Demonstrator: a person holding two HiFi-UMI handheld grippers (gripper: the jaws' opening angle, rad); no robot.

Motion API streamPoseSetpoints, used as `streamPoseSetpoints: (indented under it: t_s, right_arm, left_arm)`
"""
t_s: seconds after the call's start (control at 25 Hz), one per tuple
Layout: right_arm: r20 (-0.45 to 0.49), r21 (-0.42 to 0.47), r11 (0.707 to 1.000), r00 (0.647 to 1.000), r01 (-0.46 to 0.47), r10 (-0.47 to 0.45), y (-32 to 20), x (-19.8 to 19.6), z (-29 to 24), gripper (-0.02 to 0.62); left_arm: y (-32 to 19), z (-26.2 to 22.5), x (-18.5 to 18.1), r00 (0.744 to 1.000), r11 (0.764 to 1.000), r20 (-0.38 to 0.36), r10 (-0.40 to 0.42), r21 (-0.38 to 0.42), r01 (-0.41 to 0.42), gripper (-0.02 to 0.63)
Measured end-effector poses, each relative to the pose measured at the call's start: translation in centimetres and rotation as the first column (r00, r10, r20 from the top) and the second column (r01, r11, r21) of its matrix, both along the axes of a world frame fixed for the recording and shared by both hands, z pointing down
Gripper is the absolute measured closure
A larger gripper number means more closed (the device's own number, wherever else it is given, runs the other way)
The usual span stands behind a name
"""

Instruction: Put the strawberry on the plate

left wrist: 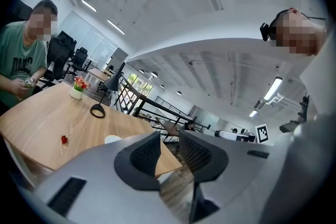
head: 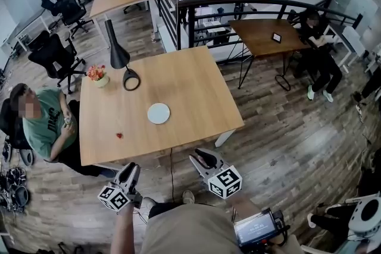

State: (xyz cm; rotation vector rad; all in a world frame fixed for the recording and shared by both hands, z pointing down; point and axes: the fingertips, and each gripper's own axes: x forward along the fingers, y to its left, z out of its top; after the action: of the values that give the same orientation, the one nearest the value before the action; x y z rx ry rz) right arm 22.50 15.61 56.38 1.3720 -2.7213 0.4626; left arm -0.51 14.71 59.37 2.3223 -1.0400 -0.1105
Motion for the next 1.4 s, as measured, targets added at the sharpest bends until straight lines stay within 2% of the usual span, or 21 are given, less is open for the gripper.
streamPoseSetpoints:
  t_s: [0.36, 0.72, 1.08, 1.4]
  right_arm:
    - [0.002, -0.026, 0.999, 1.0, -0.029, 0.029, -1.4, 1.1, 1.2, 0.495]
    - [-0.006, -0.045, 0.999, 1.0, -0.009, 0.008, -3.4, -1.5, 2.0, 0.495]
    - [-0.021, -0.082, 0.996, 0.999, -0.031, 0.029, -7.1, -5.1, 2.5, 0.495]
    - [-0.053, -0.06, 0.998, 0.999, -0.006, 0.003, -12.7, -11.6, 1.0, 0.495]
  left_arm:
    - [-0.3, -0.9, -1.0, 1.0, 1.0, 0.009, -0.026, 0.01, 0.026, 0.511]
    - [-0.3, 1.1, -4.9, 0.996, 0.996, 0.017, -0.083, -0.031, 0.084, 0.511]
    - [-5.6, 1.6, -7.8, 0.998, 0.998, -0.003, -0.056, -0.042, 0.055, 0.511]
    - [-11.9, 1.4, -12.4, 1.0, 0.999, -0.013, -0.026, -0.033, 0.026, 0.511]
